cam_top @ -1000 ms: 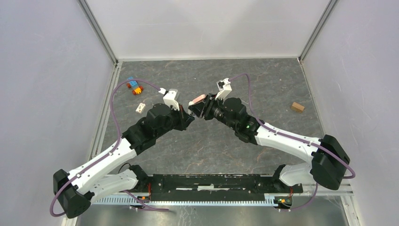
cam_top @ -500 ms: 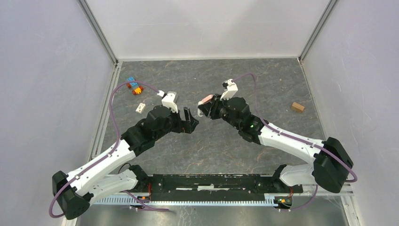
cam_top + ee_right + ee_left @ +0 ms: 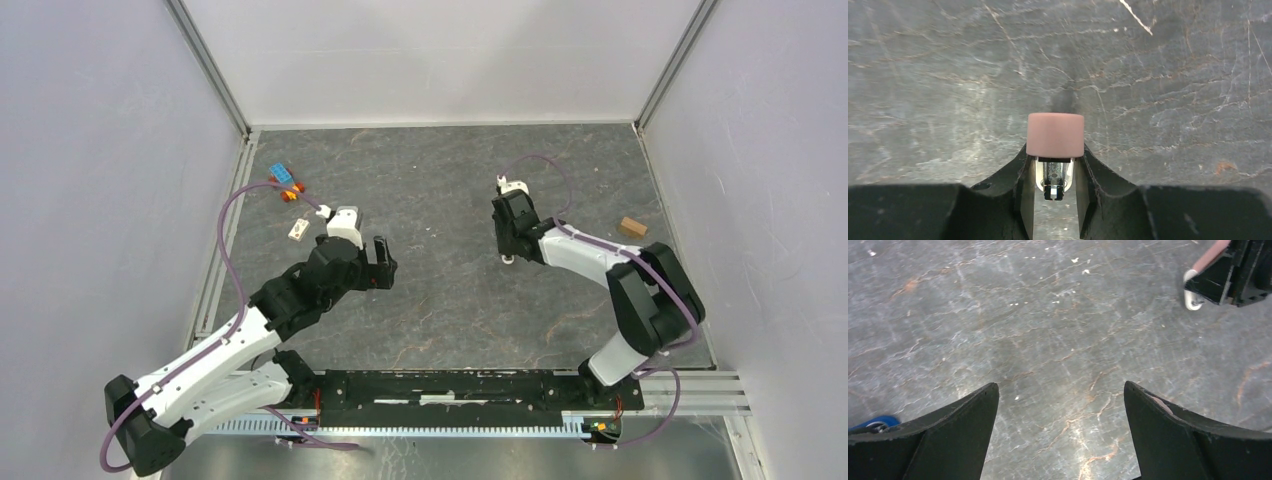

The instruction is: Load the staples into the stapler

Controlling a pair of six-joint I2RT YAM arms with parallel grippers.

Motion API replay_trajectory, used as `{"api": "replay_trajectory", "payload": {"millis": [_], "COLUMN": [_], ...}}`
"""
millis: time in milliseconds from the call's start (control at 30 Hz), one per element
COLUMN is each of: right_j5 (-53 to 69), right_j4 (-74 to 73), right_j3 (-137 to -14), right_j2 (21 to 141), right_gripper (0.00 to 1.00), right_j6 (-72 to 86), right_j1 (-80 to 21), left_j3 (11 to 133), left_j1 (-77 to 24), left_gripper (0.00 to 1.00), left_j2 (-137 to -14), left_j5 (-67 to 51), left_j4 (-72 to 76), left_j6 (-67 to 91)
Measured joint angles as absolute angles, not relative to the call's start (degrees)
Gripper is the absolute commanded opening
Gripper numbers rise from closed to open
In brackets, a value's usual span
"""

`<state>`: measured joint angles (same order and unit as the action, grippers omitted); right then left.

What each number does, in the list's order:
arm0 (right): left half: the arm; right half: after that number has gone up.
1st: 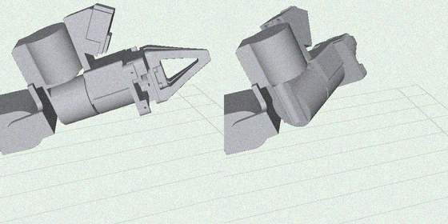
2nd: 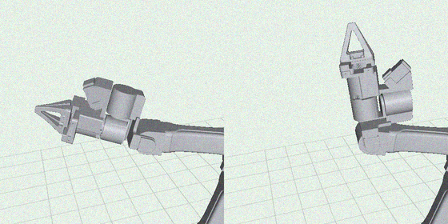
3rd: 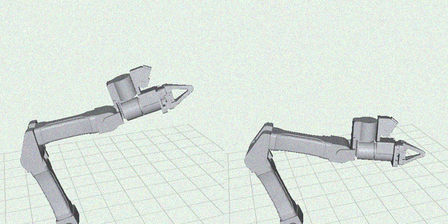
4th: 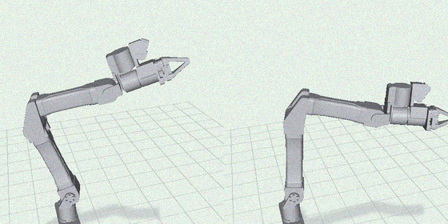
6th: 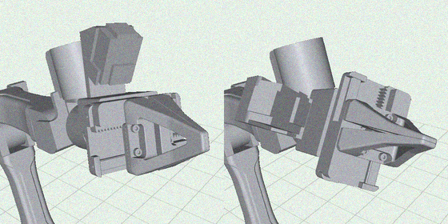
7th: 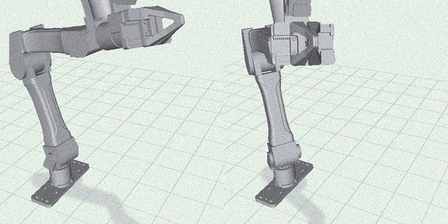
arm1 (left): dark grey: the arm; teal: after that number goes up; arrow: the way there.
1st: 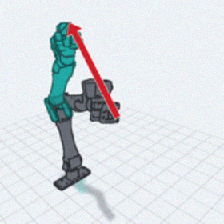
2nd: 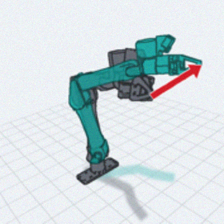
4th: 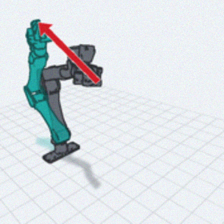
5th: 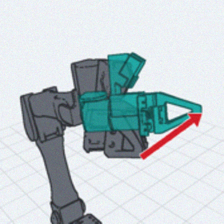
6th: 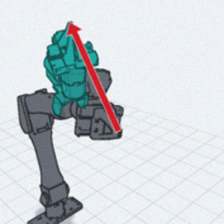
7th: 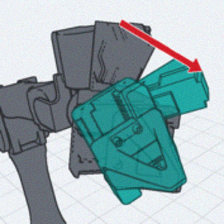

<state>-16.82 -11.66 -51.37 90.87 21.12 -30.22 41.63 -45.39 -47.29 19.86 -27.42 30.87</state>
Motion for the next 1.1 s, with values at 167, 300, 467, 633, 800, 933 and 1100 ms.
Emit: {"api": "replay_trajectory", "payload": {"millis": [167,300,467,633,800,933,1100], "right_j5": [-17.85,-18.28,-18.17,-17.74,-16.95,-15.20,-12.71], "right_j4": [-15.40,-15.38,-15.22,-15.09,-15.99,-17.50,-18.09], "right_j3": [-53.91,-54.87,-54.96,-54.96,-54.96,-54.81,-53.76], "right_j2": [94.35,95.88,97.08,97.21,97.19,95.37,88.38], "right_gripper": [0.18,0.23,0.30,0.49,0.68,0.84,0.95], "right_j6": [19.16,17.61,16.62,16.38,15.97,15.62,15.27], "right_j1": [-28.67,-27.94,-27.62,-27.35,-26.94,-26.87,-26.87], "left_j3": [40.18,37.06,33.95,33.89,35.22,38.02,40.66], "left_j1": [-45.39,-45.21,-44.03,-42.70,-40.82,-40.12,-39.62], "left_gripper": [1.00,1.00,1.00,1.00,1.00,0.96,0.90], "left_j2": [-46.46,-44.80,-43.62,-43.55,-43.55,-43.03,-40.42], "left_j5": [23.86,25.19,25.54,25.67,27.07,29.17,36.05], "left_j4": [-29.98,-30.52,-31.55,-32.51,-37.15,-40.53,-46.28], "left_j6": [31.31,33.54,36.51,38.09,41.80,45.98,55.20]}}
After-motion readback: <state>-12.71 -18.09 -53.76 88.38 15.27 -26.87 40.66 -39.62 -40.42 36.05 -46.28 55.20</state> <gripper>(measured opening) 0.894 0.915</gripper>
